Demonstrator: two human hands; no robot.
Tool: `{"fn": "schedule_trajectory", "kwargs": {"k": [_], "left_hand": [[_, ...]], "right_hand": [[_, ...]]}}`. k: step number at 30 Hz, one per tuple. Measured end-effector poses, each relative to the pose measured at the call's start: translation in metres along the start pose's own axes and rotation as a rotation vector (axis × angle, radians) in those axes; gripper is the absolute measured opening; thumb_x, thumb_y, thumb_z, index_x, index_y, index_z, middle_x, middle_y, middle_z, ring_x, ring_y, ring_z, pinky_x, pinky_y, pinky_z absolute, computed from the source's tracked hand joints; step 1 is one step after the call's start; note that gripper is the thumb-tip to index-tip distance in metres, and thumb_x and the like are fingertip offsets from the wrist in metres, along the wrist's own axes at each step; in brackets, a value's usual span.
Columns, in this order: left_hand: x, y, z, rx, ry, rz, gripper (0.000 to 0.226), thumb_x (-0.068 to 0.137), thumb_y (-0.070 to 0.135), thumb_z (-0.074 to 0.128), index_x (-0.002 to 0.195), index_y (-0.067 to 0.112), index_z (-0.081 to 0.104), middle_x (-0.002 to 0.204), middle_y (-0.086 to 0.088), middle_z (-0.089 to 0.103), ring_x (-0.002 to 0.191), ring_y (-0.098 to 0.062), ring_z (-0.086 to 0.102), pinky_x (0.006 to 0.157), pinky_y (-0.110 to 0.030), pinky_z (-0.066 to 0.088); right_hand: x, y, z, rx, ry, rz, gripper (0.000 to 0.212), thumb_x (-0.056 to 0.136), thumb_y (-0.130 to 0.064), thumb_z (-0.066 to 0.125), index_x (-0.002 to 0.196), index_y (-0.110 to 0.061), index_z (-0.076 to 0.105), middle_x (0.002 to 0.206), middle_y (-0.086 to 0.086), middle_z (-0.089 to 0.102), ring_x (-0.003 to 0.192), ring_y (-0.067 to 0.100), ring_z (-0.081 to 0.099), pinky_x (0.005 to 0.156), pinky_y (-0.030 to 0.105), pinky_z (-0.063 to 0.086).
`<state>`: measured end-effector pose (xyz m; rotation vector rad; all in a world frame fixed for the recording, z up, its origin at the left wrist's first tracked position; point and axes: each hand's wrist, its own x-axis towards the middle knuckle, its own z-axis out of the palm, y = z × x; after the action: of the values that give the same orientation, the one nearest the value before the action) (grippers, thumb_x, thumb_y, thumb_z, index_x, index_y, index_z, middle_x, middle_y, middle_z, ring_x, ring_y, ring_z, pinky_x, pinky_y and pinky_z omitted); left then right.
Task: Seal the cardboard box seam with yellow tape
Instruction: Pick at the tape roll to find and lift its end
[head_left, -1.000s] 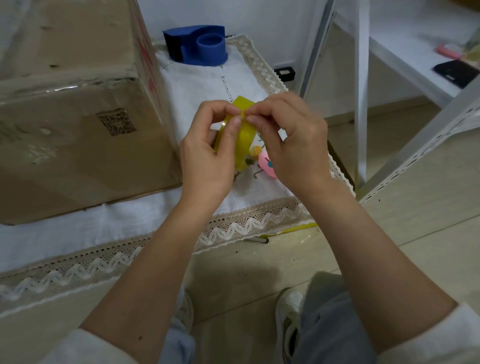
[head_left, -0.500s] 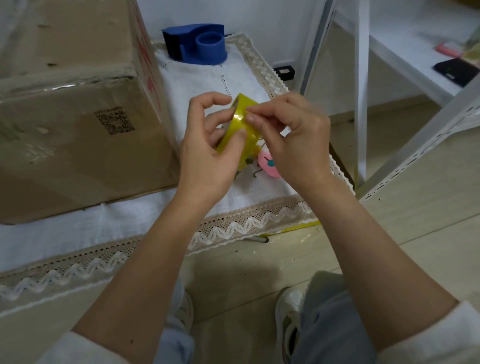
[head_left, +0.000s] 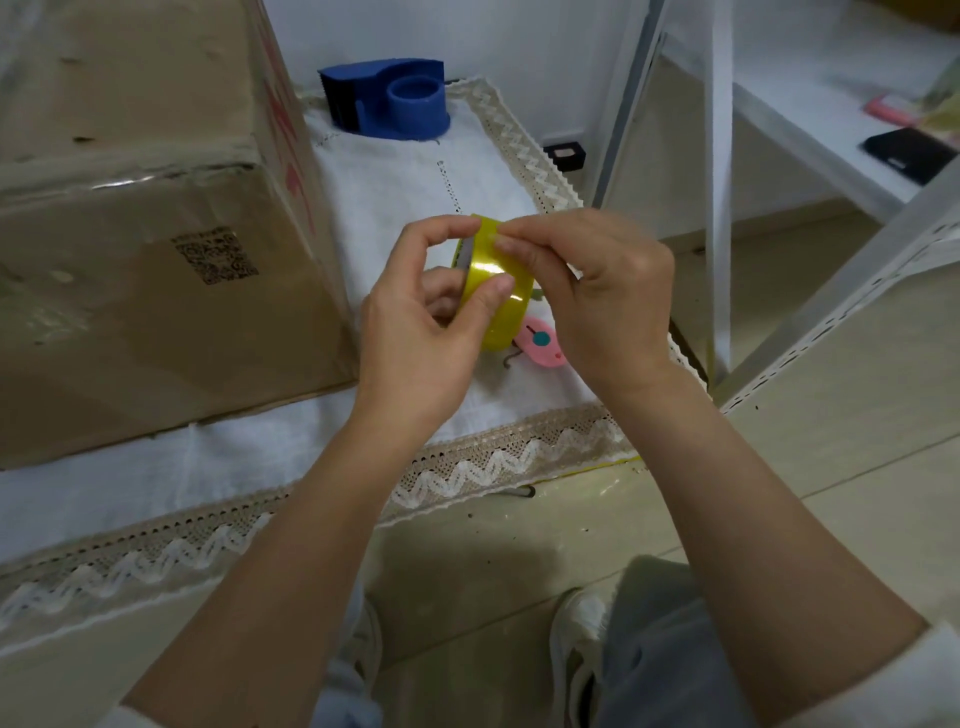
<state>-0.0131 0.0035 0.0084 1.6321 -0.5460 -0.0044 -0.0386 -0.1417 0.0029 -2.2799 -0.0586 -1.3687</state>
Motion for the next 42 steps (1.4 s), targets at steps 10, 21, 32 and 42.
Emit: {"fn": "schedule_trajectory", "kwargs": {"k": [10, 21, 32, 42], "left_hand": [[0.005, 0.000, 0.000, 0.157, 0.077, 0.050, 0.035, 0.089, 0.025, 0.071, 0.122, 0.031, 0.062, 0.069, -0.014, 0.066, 0.056, -0.028, 0.056, 0.059, -0.039, 0.051], [0.005, 0.002, -0.005, 0.173, -0.016, -0.002, 0.015, 0.095, 0.032, 0.063, 0.110, 0.030, 0.067, 0.097, 0.002, 0.071, 0.082, -0.015, 0.068, 0.075, -0.039, 0.059], [0.008, 0.008, -0.002, 0.076, 0.052, -0.036, 0.016, 0.100, 0.026, 0.057, 0.088, 0.033, 0.066, 0.085, 0.014, 0.067, 0.071, -0.003, 0.057, 0.064, -0.015, 0.047], [0.009, 0.013, -0.003, 0.007, 0.095, -0.129, 0.021, 0.101, 0.013, 0.050, 0.096, 0.025, 0.067, 0.094, 0.018, 0.066, 0.077, 0.015, 0.058, 0.068, -0.001, 0.042]], "right_hand": [[0.006, -0.011, -0.006, 0.222, -0.059, 0.174, 0.009, 0.089, -0.013, 0.070, 0.091, -0.007, 0.076, 0.082, -0.003, 0.072, 0.073, 0.011, 0.066, 0.070, 0.022, 0.053], [0.019, -0.015, -0.016, 0.508, -0.245, 0.462, 0.002, 0.091, -0.014, 0.068, 0.091, -0.016, 0.069, 0.084, -0.004, 0.068, 0.076, 0.020, 0.067, 0.071, 0.028, 0.056], [0.035, -0.016, -0.026, 0.731, -0.194, 0.714, 0.026, 0.101, -0.019, 0.053, 0.126, -0.016, 0.062, 0.104, 0.003, 0.073, 0.086, 0.011, 0.072, 0.075, 0.021, 0.056], [0.025, -0.021, -0.023, 0.510, -0.415, 0.709, 0.031, 0.089, -0.034, 0.070, 0.120, -0.032, 0.066, 0.099, -0.016, 0.072, 0.084, -0.002, 0.062, 0.077, 0.020, 0.050]]}}
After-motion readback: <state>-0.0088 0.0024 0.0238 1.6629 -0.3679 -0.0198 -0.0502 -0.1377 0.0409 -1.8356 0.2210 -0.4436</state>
